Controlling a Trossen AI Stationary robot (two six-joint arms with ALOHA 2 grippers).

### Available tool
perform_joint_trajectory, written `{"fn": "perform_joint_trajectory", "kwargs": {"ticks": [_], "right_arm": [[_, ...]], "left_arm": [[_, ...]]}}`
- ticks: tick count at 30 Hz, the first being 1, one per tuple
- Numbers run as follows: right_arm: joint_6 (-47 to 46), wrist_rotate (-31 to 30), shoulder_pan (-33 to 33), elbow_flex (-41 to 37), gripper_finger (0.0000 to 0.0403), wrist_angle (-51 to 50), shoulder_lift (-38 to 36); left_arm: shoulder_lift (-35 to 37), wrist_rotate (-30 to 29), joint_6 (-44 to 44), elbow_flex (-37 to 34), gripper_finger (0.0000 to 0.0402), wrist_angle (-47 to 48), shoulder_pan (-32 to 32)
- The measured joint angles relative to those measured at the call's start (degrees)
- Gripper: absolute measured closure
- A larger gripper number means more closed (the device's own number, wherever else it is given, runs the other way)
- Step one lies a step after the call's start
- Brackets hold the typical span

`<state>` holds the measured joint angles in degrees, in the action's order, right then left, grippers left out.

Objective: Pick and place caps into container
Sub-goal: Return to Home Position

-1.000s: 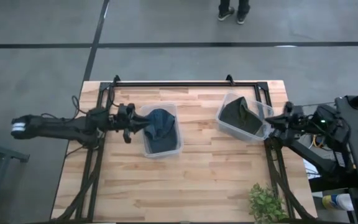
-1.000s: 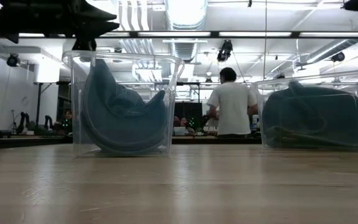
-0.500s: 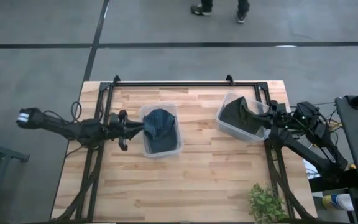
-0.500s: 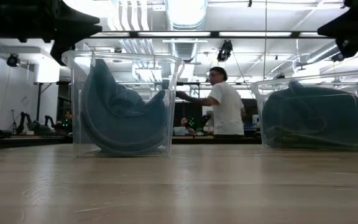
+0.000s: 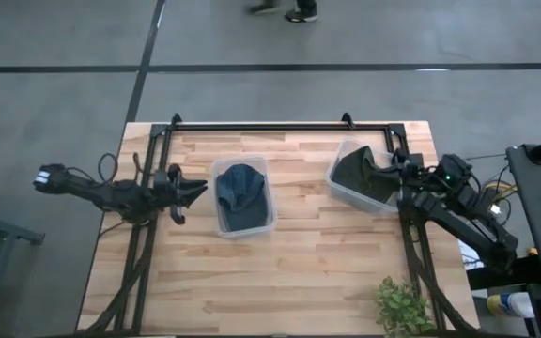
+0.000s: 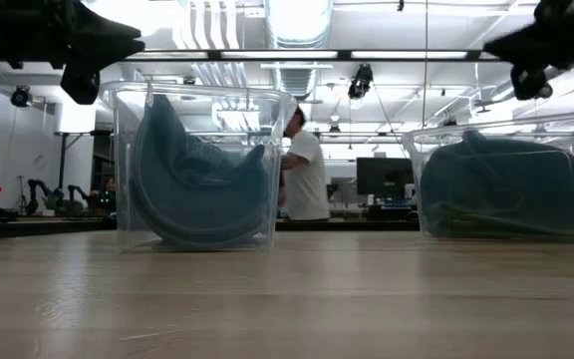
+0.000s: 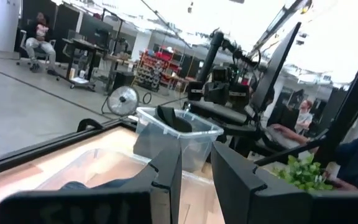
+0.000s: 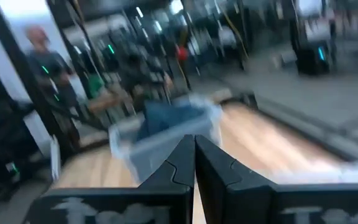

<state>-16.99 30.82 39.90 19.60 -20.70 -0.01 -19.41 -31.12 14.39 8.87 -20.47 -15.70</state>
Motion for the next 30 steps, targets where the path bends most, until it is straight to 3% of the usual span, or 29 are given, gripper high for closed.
{"fn": "perform_joint_trajectory", "kwargs": {"ticks": [5, 12, 21, 25, 30], "right_arm": [[-4.03, 0.68, -0.01, -5.84, 0.0394, 12.45, 0.0], [-5.14, 0.75, -0.02, -8.74, 0.0394, 13.66, 0.0], [-5.26, 0.82, -0.29, -5.44, 0.0394, 9.12, 0.0], [-6.39, 2.05, -3.04, -5.7, 0.0394, 10.83, 0.0], [-9.16, 1.77, -10.52, -10.15, 0.0394, 22.52, 0.0]], "left_arm": [[0.71, -0.32, 0.45, -1.08, 0.0321, -0.58, 0.0], [1.05, -0.26, -0.16, -1.74, 0.0321, -0.58, 0.0], [3.29, -1.24, -2.47, -1.74, 0.0321, -0.38, 0.0], [4.59, -1.38, -3.24, -1.74, 0.0321, -0.02, 0.0], [5.72, -2.56, -3.34, -2.06, 0.0321, 0.39, 0.0]]}}
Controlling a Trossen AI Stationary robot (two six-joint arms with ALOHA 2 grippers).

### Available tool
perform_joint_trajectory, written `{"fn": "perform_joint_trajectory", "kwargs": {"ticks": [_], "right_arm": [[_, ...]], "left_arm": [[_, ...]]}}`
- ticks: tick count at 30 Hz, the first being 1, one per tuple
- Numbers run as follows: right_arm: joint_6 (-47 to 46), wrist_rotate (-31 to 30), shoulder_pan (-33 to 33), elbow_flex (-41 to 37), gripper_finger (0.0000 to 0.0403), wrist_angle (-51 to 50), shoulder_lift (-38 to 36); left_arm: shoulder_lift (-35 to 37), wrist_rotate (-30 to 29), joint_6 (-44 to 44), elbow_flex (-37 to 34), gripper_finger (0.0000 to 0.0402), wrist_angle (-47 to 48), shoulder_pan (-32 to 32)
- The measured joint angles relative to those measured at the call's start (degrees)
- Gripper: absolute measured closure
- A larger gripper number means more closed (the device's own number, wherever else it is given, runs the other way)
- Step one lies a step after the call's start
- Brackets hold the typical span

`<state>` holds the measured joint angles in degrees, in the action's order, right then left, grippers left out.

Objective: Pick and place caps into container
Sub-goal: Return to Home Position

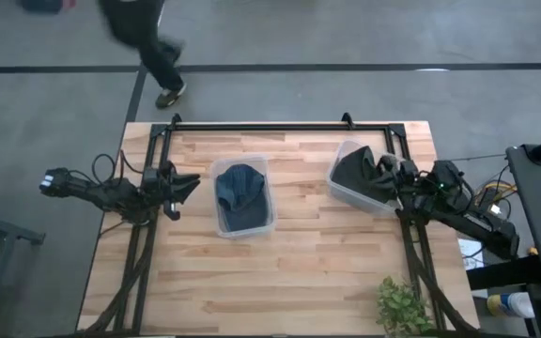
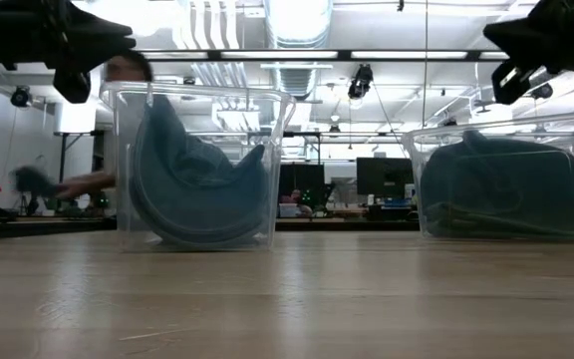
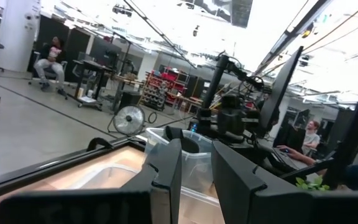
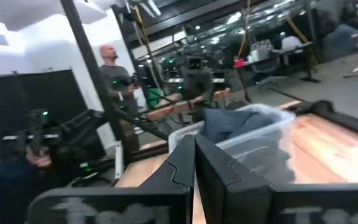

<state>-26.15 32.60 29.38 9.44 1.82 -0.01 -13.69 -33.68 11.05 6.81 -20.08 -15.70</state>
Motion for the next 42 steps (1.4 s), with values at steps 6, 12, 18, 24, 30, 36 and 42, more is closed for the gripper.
{"fn": "perform_joint_trajectory", "kwargs": {"ticks": [6, 12, 18, 24, 30, 36, 42], "right_arm": [[2.7, -9.8, -9.53, -3.99, 0.0394, 2.62, 0.0], [6.55, -10.0, -12.89, -4.29, 0.0394, 1.33, 0.0], [7.31, -10.08, -14.19, -8.95, 0.0394, 4.84, 0.13], [11.13, -8.22, -14.9, -8.93, 0.0394, 8.75, 0.03], [11.22, -8.13, -14.9, -8.93, 0.0394, 8.1, 0.22], [11.41, -8.13, -14.9, -8.93, 0.0394, 7.85, 0.24], [11.35, -8.14, -14.88, -8.93, 0.0394, 7.83, 0.25]], "left_arm": [[1.14, -1.52, 0.07, -0.44, 0.0321, 0.1, 0.04], [1.69, -2.42, -0.96, -0.44, 0.0321, 0.16, 0.04], [1.68, -2.26, -1.08, -0.5, 0.0321, 0.81, 0.02], [1.68, -2.23, -2.1, -0.53, 0.0321, 0.83, 0.0], [1.66, -2.2, -2.12, -0.53, 0.0321, 2.38, 0.0], [1.55, -2.2, -2.1, -0.53, 0.0321, 3.27, 0.0], [1.55, -2.18, -1.97, -0.53, 0.0321, 3.23, 0.01]]}}
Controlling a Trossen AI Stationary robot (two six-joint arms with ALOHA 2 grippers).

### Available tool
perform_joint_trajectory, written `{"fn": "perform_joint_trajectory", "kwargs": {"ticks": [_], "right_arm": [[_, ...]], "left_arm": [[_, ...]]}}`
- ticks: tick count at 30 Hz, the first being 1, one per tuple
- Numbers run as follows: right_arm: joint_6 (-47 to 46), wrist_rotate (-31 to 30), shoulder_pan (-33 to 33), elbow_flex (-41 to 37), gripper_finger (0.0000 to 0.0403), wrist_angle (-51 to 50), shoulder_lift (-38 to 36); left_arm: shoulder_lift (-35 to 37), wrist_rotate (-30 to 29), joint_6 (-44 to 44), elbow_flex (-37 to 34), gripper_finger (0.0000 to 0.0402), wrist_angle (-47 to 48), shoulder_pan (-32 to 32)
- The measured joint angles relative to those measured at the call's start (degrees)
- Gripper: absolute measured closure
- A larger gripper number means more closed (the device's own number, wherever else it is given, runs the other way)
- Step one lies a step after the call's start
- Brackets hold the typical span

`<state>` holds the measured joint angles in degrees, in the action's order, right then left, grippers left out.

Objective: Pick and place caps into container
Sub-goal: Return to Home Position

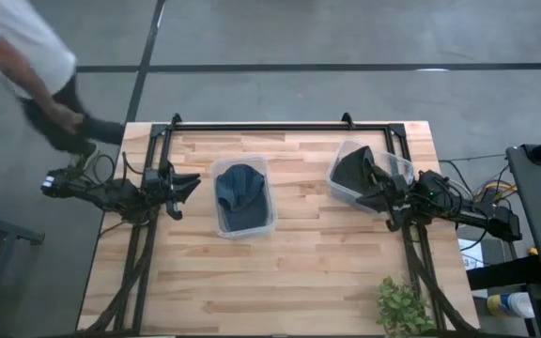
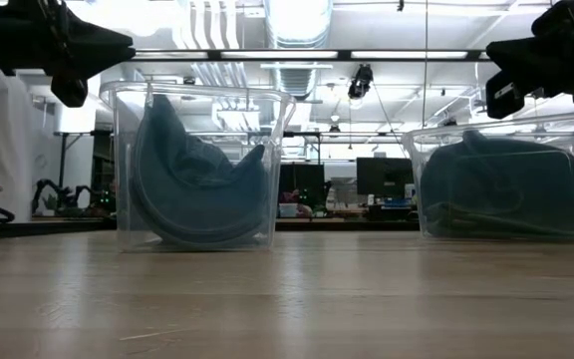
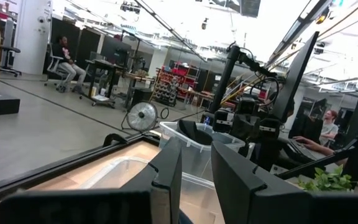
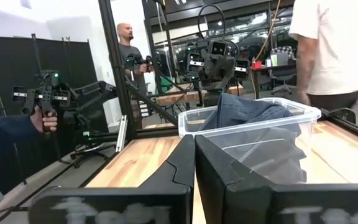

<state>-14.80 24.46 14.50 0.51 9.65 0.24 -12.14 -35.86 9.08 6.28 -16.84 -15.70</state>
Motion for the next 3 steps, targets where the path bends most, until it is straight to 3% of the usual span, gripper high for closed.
{"fn": "perform_joint_trajectory", "kwargs": {"ticks": [3], "right_arm": [[-0.03, -0.01, 0.0, 0.0, 0.0394, 0.0, 0.01]], "left_arm": [[0.0, 0.01, 0.98, 0.0, 0.0321, 0.0, 0.02]]}}
